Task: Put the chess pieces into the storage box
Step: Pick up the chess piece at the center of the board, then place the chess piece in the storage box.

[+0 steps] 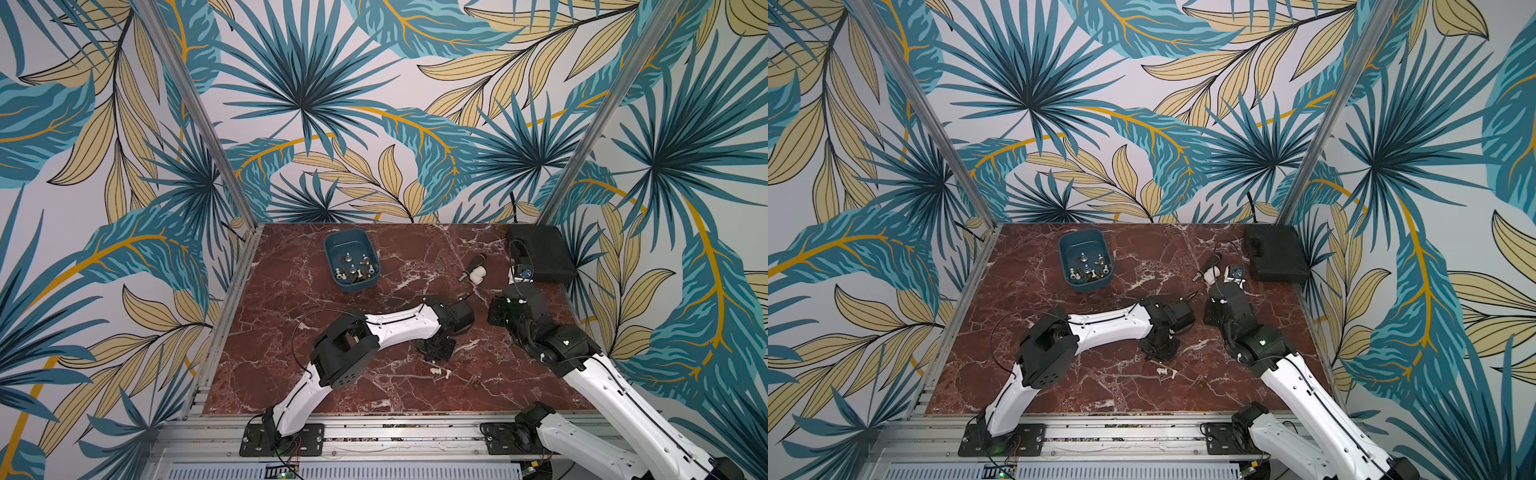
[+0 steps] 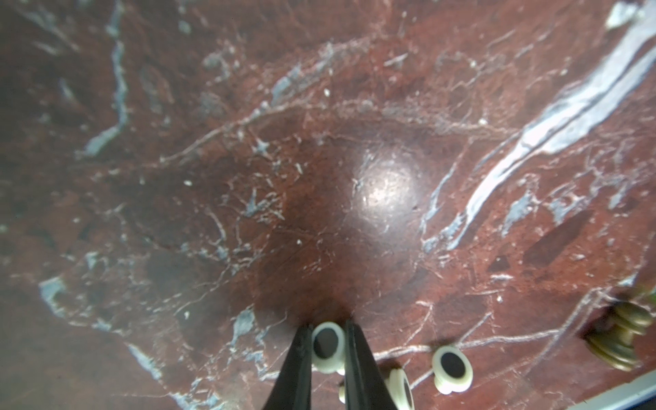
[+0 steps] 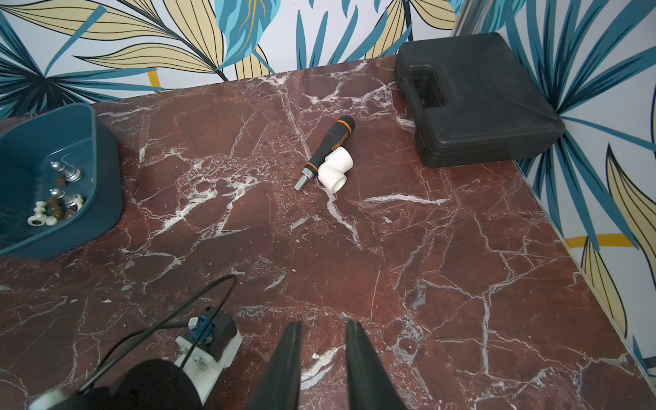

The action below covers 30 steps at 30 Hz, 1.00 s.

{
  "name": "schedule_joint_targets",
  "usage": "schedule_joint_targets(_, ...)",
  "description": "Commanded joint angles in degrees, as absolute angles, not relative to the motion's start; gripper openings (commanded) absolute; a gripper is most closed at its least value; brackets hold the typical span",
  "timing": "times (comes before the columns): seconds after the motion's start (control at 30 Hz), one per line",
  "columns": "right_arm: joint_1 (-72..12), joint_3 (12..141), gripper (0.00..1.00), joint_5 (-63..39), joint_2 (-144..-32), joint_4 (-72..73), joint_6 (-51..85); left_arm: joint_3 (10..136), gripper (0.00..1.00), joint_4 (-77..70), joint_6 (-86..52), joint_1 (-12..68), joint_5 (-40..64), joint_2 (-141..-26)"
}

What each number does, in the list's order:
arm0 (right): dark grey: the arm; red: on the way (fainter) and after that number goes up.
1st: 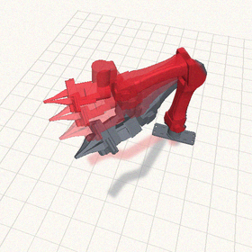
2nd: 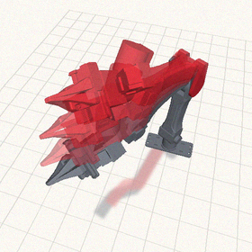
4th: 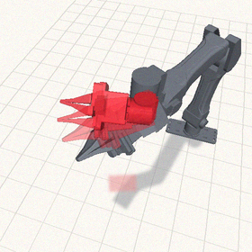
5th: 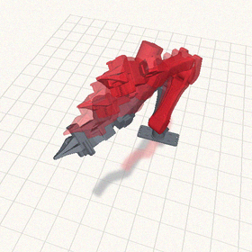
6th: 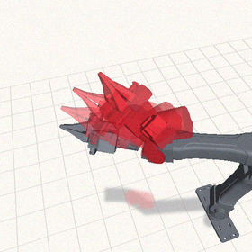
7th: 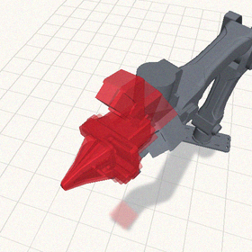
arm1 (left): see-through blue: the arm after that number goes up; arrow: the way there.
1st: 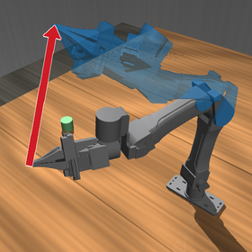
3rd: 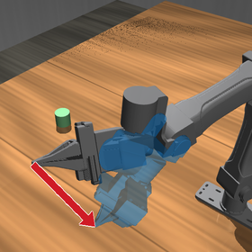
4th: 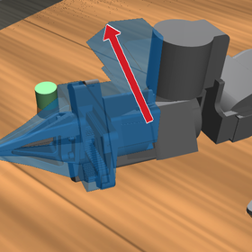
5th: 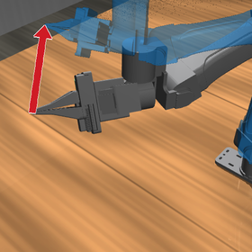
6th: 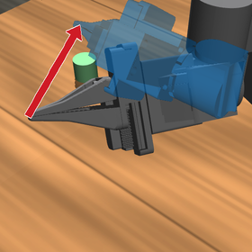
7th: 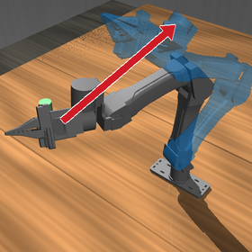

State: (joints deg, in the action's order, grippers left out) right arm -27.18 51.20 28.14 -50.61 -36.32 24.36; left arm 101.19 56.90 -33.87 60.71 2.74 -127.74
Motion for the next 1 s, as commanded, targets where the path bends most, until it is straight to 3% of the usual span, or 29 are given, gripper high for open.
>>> schedule_joint_targets(0.0, -26.8, 50.7, 0.26, 27.8, -50.7, -35.6, 24.0, 100.1, 0.05, 59.0, -32.5, 60.2, -1.6, -125.2)
schedule_joint_targets(0.2, -26.8, 52.2, 0.26, 26.6, -53.3, -35.2, 24.2, 99.5, 0.05, 59.2, -28.9, 52.8, -6.5, -116.8)
schedule_joint_targets(0.43, -26.9, 53.7, 0.27, 24.6, -57.8, -32.8, 25.7, 103.0, 0.08, 56.7, -21.0, 34.1, -9.0, -112.6)
schedule_joint_targets(0.7, -26.9, 56.9, 0.26, 21.2, -64.9, -32.3, 26.2, 112.7, 0.08, 49.9, -14.5, 18.8, -13.0, -122.2)
schedule_joint_targets(0.97, -26.8, 58.2, 0.27, 18.8, -70.1, -31.3, 26.0, 123.9, 0.13, 47.6, -10.8, 14.2, -20.6, -133.4)
